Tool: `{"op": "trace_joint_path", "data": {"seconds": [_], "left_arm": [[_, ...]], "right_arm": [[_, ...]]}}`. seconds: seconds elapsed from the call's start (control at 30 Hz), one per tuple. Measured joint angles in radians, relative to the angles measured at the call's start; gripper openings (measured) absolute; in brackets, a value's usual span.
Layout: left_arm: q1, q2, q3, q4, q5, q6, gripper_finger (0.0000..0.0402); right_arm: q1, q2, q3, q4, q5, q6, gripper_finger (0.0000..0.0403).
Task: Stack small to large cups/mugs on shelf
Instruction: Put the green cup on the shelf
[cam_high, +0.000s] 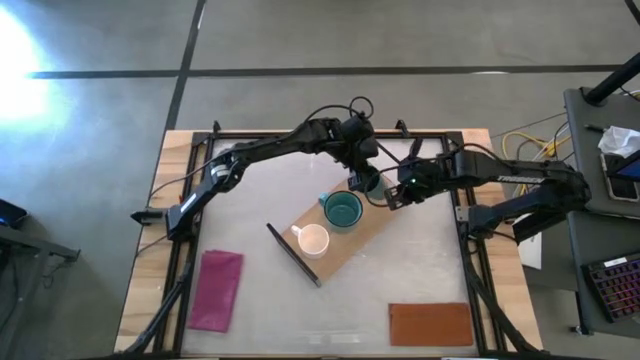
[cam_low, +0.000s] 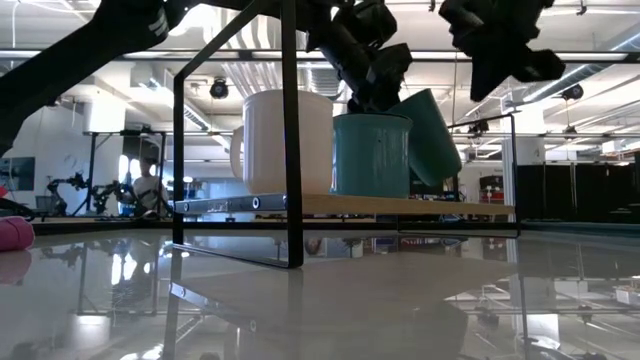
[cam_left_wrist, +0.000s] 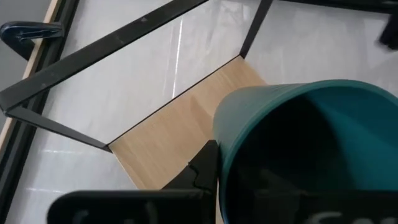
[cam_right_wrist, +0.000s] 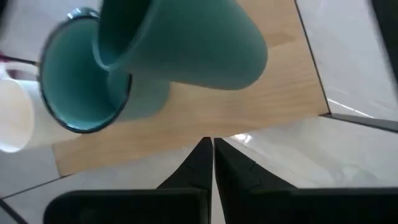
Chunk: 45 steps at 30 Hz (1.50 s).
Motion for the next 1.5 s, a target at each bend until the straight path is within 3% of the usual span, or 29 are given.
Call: {"op": "trace_joint_path", "data": {"seconds": [0.27, 0.63, 1.03, 1.5], "left_arm": [[-0.003, 0.000, -0.002, -0.009, 0.073, 0.000, 0.0000], [-0.006, 0.003, -0.008, 0.003, 0.108, 0.009, 0.0000], [-0.006, 0.004, -0.063, 0.034, 0.108, 0.002, 0.0070], [-0.006, 0.003, -0.033, 0.098, 0.107, -0.015, 0.0075]], "right_arm": [[-0.030, -0.006, -0.110, 0.147, -0.011, 0.000, 0.0009], [-0.074, -0.045, -0.153, 0.188, -0.011, -0.025, 0.0009], [-0.074, -0.045, -0.234, 0.310, -0.055, -0.022, 0.0009], [-0.074, -0.047, -0.257, 0.313, -0.037, -0.027, 0.0009]]}}
